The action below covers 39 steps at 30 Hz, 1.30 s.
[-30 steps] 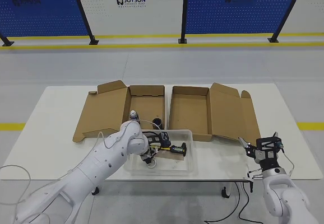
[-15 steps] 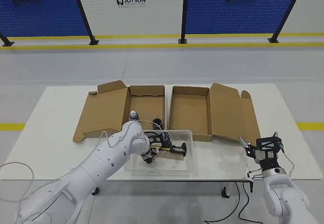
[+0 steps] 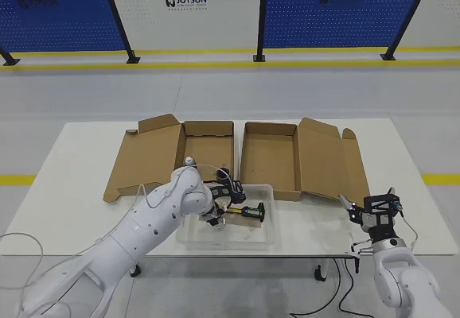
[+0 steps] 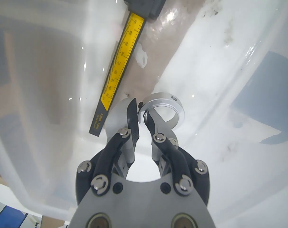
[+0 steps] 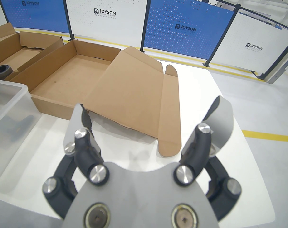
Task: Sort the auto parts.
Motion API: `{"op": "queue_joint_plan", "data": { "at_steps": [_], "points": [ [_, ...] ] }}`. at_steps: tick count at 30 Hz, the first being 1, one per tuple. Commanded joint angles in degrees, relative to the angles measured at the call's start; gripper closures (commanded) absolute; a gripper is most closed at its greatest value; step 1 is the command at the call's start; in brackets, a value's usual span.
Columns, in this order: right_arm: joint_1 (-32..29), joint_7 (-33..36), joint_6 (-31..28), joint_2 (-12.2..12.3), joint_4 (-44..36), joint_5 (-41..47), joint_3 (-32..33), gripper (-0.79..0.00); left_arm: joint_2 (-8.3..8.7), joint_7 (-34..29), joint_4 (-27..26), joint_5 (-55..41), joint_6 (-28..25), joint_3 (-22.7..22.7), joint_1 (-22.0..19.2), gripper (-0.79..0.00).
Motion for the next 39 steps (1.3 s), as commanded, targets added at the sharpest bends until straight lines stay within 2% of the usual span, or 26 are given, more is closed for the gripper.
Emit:
{"op": "queue_joint_plan", "data": {
  "at_steps": [1,6,15,25,30,39],
  "points": [
    [0.0,0.0,0.0,0.0,0.0,0.0,0.0,-0.785,0.52,-0.1,-1.7,0.0,0.3,-1.2,0.3,0.0],
    [0.0,0.0,0.0,0.0,0.0,0.0,0.0,-0.785,2.34,-1.0,-8.0,-1.3,1.1,-5.6,2.0,0.0],
    [0.0,0.0,0.0,0.0,0.0,0.0,0.0,-0.785,6.02,-4.9,-23.7,-7.1,1.2,-15.0,7.7,0.0],
    [0.0,0.0,0.0,0.0,0.0,0.0,0.0,-0.785,9.99,-6.5,-37.0,-16.4,2.8,-20.6,11.5,0.0],
    [0.0,0.0,0.0,0.0,0.0,0.0,0.0,-0.785,11.94,-7.6,-40.9,-18.3,3.9,-21.0,11.9,0.0],
    [0.0,0.0,0.0,0.0,0.0,0.0,0.0,-0.785,14.26,-7.1,-40.9,-20.6,3.4,-19.8,10.8,0.0]
  ]
}}
